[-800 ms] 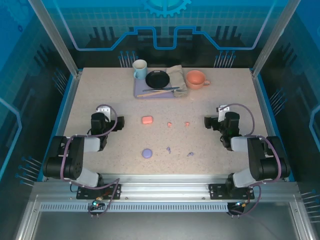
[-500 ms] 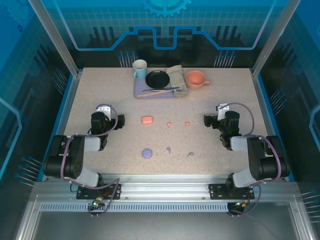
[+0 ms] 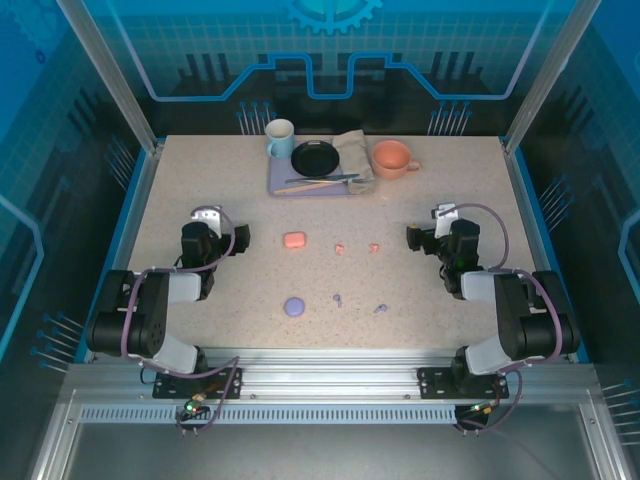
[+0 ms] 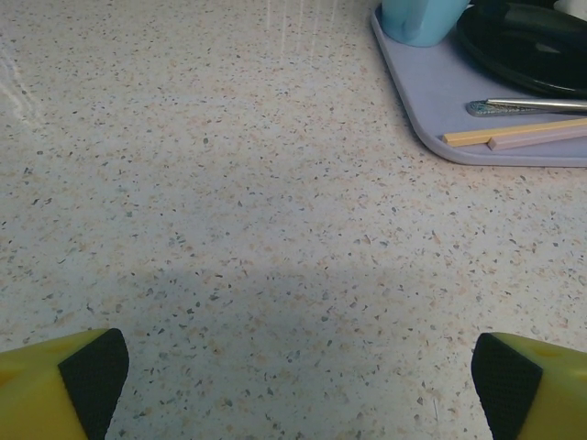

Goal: Insert the wireless bluetooth earbuds into the charging case

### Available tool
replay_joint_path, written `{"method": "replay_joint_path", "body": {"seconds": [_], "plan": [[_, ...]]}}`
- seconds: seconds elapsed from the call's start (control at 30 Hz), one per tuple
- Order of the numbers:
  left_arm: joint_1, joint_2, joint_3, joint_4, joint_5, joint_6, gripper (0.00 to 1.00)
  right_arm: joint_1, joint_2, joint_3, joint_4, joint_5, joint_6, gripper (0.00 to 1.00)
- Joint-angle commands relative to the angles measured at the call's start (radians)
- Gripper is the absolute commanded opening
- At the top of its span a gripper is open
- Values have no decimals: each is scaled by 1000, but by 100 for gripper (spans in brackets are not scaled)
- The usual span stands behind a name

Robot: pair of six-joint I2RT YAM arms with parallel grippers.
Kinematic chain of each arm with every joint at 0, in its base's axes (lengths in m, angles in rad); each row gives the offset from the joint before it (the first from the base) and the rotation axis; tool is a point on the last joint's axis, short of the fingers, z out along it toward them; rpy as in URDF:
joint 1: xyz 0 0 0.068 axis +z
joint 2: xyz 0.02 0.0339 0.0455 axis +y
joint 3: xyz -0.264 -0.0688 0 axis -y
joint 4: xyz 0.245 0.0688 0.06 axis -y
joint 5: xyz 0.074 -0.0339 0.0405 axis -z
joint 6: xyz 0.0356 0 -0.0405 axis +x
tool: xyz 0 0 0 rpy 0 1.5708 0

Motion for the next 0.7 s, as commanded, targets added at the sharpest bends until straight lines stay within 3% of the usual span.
{"method": "replay_joint_path", "body": {"seconds": [0.0,0.13,0.27,0.33,0.4,0.57,0.67], "plan": [[-9,7,20,33,22,-6,99,10,-14,27,-1,65,21,100],[-10,-55,101,-165,-44,-35,99,5,-159,148,-329,183,98,100],[-11,-111,247,-526,-66,-120,99,-8,-253,280,-619,120,274,100],[-10,-141,299,-650,-64,-184,99,-16,-253,396,-853,181,455,100],[-11,-176,341,-753,-72,-268,99,-38,-202,540,-1061,153,525,100],[-12,-186,503,-1083,-11,-474,99,-3,-134,665,-1229,-21,472,97],[-14,-207,533,-1183,67,-567,99,92,-137,706,-1306,-63,458,91]]}}
